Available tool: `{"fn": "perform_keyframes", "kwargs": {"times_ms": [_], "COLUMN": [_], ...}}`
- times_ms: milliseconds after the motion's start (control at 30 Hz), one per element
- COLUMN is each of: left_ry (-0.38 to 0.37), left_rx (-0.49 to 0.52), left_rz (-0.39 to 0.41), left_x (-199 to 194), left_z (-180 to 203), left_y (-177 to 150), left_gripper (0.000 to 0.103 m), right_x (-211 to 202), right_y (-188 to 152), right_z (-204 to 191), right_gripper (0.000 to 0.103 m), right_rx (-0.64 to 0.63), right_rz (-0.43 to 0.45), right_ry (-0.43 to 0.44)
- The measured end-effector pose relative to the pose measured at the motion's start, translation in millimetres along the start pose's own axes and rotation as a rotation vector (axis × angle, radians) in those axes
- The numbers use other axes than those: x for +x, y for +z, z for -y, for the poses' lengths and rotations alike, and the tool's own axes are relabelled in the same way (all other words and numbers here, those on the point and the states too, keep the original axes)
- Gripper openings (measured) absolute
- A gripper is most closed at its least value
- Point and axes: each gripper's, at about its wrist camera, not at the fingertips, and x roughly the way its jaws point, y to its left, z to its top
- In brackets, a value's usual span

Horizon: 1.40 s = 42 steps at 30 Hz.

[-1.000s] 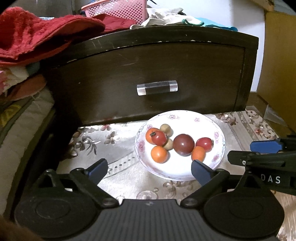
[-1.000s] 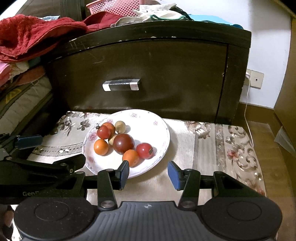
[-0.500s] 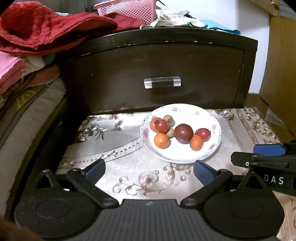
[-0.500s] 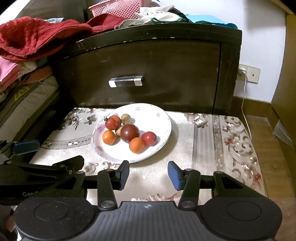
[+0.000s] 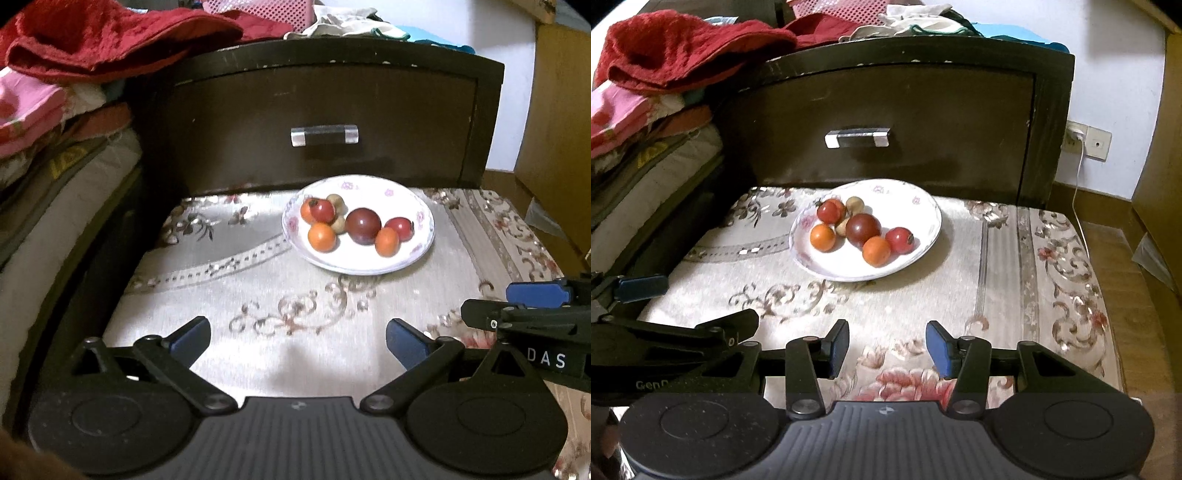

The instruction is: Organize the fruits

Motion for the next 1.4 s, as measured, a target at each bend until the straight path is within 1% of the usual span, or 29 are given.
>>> {"fn": "perform_keyframes", "kwargs": {"times_ms": [233, 667, 1400], "left_ry": [0.003, 0.024, 0.028], "left_rx": [-0.008, 0.015, 0.023], "left_rz": [-0.018, -0.028, -0.050], "left_x": [-11, -26, -29], "left_z": [-1, 1, 1], "left_y": [-16, -39, -48], "left_gripper": [0.103, 0.103, 0.103], "right_x": [-8, -20, -22], "right_y": [-13, -34, -46], "right_z": [-7, -18, -24], "right_gripper": [0.044, 0.044, 0.044], "right_rx": [-0.014, -0.030, -0.034], "right_rz": [-0.019, -0.052, -0.081], "right_ry": [-0.001, -0.004, -0.009]}}
